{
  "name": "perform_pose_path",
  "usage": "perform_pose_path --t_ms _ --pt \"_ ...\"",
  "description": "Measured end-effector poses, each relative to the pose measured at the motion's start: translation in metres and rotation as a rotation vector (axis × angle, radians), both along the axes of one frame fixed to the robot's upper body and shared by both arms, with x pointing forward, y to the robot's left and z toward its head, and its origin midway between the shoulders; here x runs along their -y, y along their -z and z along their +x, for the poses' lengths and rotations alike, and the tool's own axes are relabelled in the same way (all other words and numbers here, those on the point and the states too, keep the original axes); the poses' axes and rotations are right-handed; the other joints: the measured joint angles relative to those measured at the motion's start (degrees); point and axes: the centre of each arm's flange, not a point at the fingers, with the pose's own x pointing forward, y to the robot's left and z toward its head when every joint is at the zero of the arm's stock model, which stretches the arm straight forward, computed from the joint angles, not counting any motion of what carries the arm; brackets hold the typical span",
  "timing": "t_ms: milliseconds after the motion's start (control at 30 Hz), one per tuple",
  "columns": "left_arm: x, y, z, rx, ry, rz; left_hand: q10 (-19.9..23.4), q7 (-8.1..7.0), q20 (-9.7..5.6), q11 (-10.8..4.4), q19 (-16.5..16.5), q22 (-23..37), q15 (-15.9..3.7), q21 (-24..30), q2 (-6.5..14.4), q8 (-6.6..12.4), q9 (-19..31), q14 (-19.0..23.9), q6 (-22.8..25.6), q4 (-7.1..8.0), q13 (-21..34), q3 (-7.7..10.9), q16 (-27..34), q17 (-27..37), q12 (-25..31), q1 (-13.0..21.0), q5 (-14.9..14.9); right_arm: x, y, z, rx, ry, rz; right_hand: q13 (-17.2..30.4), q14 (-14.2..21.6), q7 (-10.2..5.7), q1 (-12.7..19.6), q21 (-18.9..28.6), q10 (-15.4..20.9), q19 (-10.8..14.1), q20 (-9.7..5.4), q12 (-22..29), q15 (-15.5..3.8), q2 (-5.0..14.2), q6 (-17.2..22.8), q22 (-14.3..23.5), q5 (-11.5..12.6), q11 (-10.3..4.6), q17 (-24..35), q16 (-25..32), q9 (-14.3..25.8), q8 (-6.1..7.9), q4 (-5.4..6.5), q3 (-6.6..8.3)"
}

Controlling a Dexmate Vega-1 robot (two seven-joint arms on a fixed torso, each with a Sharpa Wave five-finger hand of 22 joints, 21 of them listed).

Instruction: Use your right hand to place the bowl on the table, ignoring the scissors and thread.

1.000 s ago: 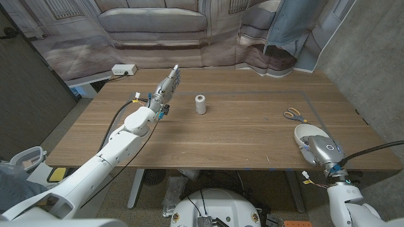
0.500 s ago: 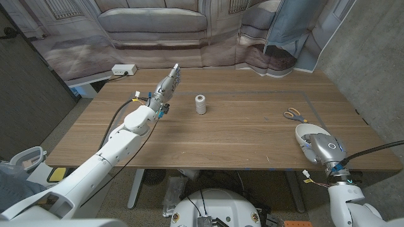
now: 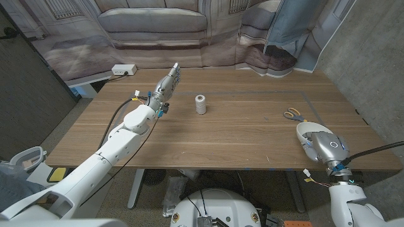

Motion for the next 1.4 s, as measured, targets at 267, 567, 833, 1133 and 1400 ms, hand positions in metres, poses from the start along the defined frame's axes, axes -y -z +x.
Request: perform_pose_path --t_ms 267,567,833,1133,1400 --pt "-0.001 -0.001 0.0 0.002 0.001 0.0 0.0 0.0 0.0 0.0 0.0 0.0 0.0 0.0 0.0 0.0 0.0 0.0 0.0 -0.23 0.0 -0.23 0.0 0.0 0.0 0.0 0.0 -0.002 -0.004 -0.004 0.016 -0.002 0.002 0.51 0.44 -0.09 0.15 0.89 0.43 0.0 0.0 -0.01 -0.02 -0.15 0.09 0.52 -0.22 0.01 0.48 0.43 0.0 -0.04 0.23 -0.25" --pt "-0.002 -0.004 0.0 0.006 0.0 0.002 0.0 0.0 0.0 0.0 0.0 0.0 0.0 0.0 0.0 0.0 0.0 0.0 0.0 -0.23 0.0 -0.23 0.0 0.0 0.0 0.0 0.0 -0.003 -0.012 -0.008 0.039 -0.01 0.004 0.72 0.59 -0.1 0.15 1.44 0.43 0.0 0.0 -0.01 0.01 -0.15 0.09 0.79 -0.11 0.01 0.67 0.43 -0.01 -0.1 0.16 -0.33" --pt "-0.004 -0.009 0.002 0.009 -0.001 0.006 0.0 0.0 0.0 0.0 0.0 0.0 0.0 0.0 0.0 0.0 0.0 0.0 0.0 -0.06 0.0 -0.4 0.0 0.0 0.0 0.0 0.0 -0.002 -0.02 -0.009 0.062 -0.023 0.01 0.85 0.59 -0.1 0.15 1.88 0.81 0.0 0.0 0.0 0.01 -0.15 0.09 1.06 -0.11 0.0 0.9 0.42 -0.01 -0.23 0.32 -0.65" --pt "-0.003 -0.013 0.005 0.007 -0.001 0.01 0.0 0.0 0.0 0.0 0.0 0.0 0.0 0.0 0.3 0.0 0.0 0.0 0.0 -0.06 0.0 -0.4 0.0 0.0 0.0 0.3 0.0 0.0 -0.029 -0.008 0.078 -0.039 0.022 1.12 0.6 -0.1 0.15 2.1 0.81 0.0 0.0 0.25 0.0 -0.15 0.09 1.32 -0.12 0.0 1.06 0.6 -0.02 -0.26 0.38 -0.74" --pt "-0.004 -0.016 0.007 0.006 -0.002 0.012 0.0 0.0 0.0 0.0 0.0 0.0 0.0 0.0 0.3 0.0 0.0 0.0 0.0 -0.07 0.0 -0.4 0.0 0.0 0.0 0.3 0.0 0.0 -0.036 -0.007 0.088 -0.056 0.022 1.37 0.6 -0.1 0.15 2.55 0.82 -0.54 -0.1 0.25 -0.01 -0.15 0.09 1.59 -0.17 0.0 1.42 0.6 -0.01 -0.42 0.54 -1.03"
